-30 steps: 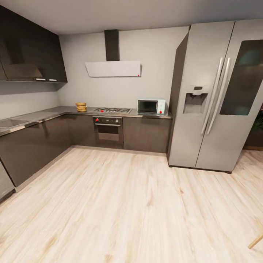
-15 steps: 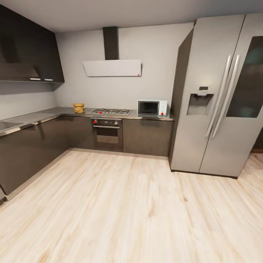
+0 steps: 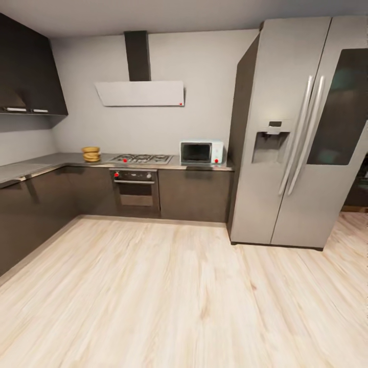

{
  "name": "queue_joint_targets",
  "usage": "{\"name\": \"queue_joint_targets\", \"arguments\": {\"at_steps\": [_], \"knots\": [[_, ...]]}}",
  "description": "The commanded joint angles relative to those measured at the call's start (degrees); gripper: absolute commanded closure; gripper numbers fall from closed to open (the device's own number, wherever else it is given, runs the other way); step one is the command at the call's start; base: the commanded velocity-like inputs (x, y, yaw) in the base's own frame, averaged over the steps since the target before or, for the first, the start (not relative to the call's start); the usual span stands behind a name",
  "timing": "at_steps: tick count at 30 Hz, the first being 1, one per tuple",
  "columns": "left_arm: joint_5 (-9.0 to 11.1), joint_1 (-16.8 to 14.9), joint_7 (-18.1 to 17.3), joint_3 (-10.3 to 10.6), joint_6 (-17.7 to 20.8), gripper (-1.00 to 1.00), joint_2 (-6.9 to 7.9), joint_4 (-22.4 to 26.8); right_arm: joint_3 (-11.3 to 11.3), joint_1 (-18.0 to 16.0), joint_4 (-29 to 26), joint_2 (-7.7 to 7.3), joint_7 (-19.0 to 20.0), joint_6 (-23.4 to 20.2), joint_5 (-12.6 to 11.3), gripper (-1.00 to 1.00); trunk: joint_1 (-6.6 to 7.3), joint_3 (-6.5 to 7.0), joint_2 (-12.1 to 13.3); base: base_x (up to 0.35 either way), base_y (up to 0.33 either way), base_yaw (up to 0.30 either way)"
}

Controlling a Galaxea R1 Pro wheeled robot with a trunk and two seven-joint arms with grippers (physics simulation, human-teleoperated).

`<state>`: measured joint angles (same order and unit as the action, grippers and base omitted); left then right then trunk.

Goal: In the kitchen, take the popcorn bag from the countertop, put it into the microwave, and heat it until the popcorn is cooked so the cooked popcorn ends up inside the bag.

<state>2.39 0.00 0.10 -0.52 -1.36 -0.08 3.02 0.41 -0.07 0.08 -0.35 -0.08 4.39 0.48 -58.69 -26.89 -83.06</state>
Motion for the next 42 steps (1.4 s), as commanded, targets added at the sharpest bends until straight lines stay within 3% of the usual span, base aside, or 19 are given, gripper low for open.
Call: {"name": "queue_joint_targets", "arguments": {"at_steps": [1,42], "knots": [[0.2,0.0,0.1,0.0,-0.1,-1.0,-0.01,0.0,0.0,0.0,0.0,-0.01,0.0,0.2,0.0,-1.0,-0.03,-0.04,0.0,0.324,0.0,-0.008],[0.2,0.0,0.0,0.0,-1.1,-1.0,-0.01,0.0,0.1,0.0,0.0,-0.1,0.0,0.2,0.0,-1.0,-0.03,-0.04,0.0,0.324,0.0,0.0]]}}
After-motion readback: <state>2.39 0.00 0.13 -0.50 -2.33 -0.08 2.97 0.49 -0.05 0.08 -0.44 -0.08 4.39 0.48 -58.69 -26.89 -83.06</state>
